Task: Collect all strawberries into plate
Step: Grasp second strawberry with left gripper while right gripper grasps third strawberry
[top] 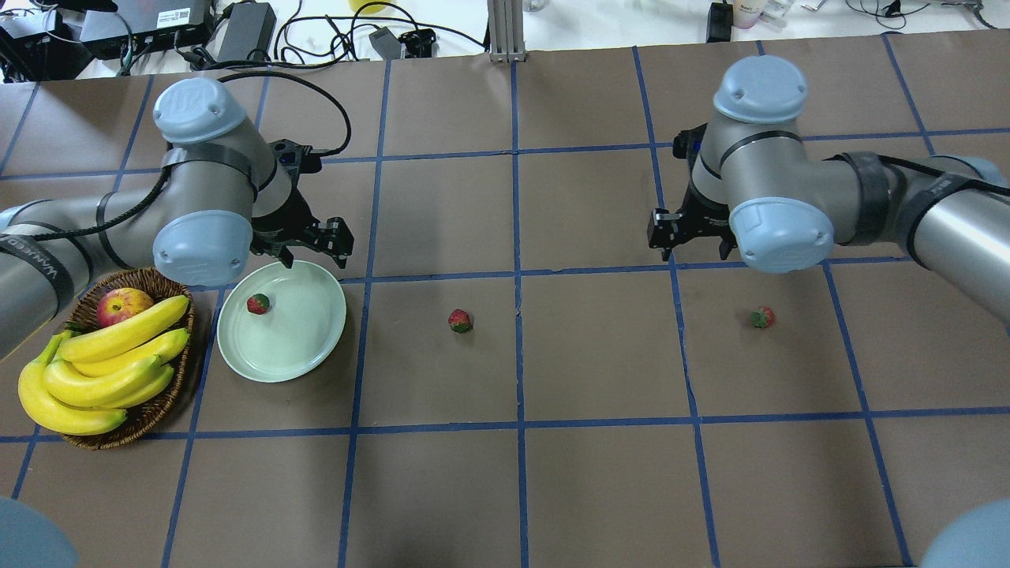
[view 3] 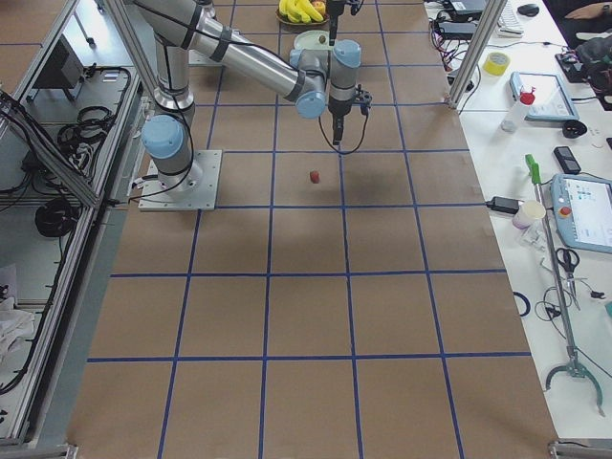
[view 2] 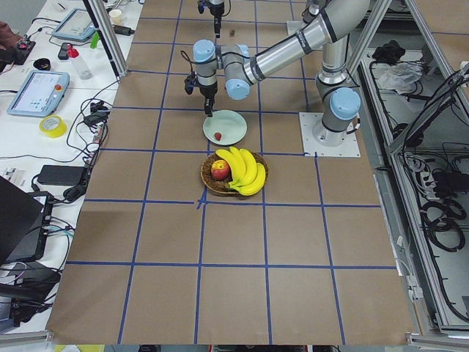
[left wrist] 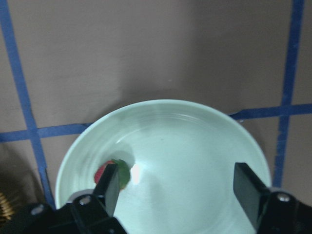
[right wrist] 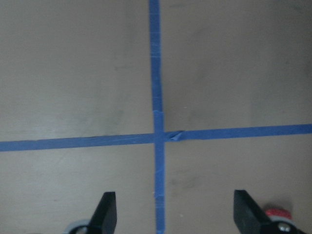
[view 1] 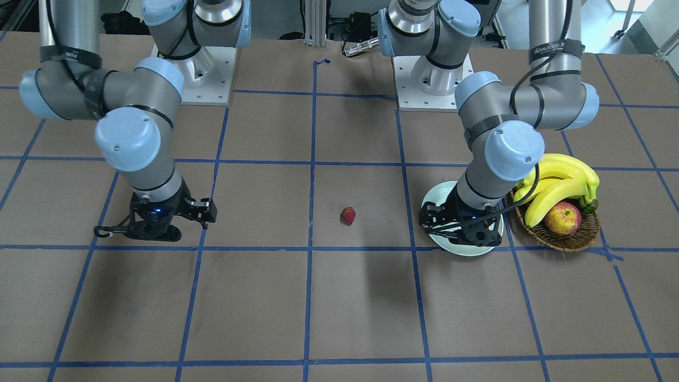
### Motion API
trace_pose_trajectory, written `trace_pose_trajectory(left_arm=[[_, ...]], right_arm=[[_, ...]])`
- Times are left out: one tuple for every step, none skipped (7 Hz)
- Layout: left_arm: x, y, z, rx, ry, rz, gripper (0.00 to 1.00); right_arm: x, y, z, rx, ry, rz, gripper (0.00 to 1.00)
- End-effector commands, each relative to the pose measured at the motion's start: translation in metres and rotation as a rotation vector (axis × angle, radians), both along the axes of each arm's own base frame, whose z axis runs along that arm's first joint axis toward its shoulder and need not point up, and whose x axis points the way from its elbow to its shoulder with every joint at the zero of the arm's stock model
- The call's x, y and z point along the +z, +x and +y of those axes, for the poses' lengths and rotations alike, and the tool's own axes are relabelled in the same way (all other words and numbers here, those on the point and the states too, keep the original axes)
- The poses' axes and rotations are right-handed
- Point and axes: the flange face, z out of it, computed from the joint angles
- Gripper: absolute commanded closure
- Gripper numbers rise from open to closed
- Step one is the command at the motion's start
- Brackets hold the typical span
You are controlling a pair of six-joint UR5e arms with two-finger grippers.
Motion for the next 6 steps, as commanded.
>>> trace_pose_trajectory(left_arm=[[-0.008,-0.087,0.021,0.143,0.009,0.002,0.15],[-0.018,-0.124,0.035,0.16,0.018,-0.003,0.15],[-0.032,-0.139,0.042,0.206,0.044,-0.012,0.15],[-0.044,-0.153,0.047,0.244,0.064,-0.022,0.15],[-0.054,-0.161,0.049,0.27,0.069,-0.025,0.15],[-0.064,-0.165,0.051,0.288,0.106,0.008,0.18]], right_arm=[[-0.023,-0.055,0.012,-0.004,0.054,0.022,0.1],[-0.035,-0.06,0.021,-0.011,0.073,0.023,0.1],[-0.048,-0.072,0.032,-0.032,0.107,0.033,0.11],[-0.057,-0.075,0.038,-0.041,0.123,0.034,0.11],[-0.065,-0.074,0.044,-0.043,0.139,0.02,0.15],[-0.068,-0.074,0.046,-0.044,0.146,0.024,0.21]])
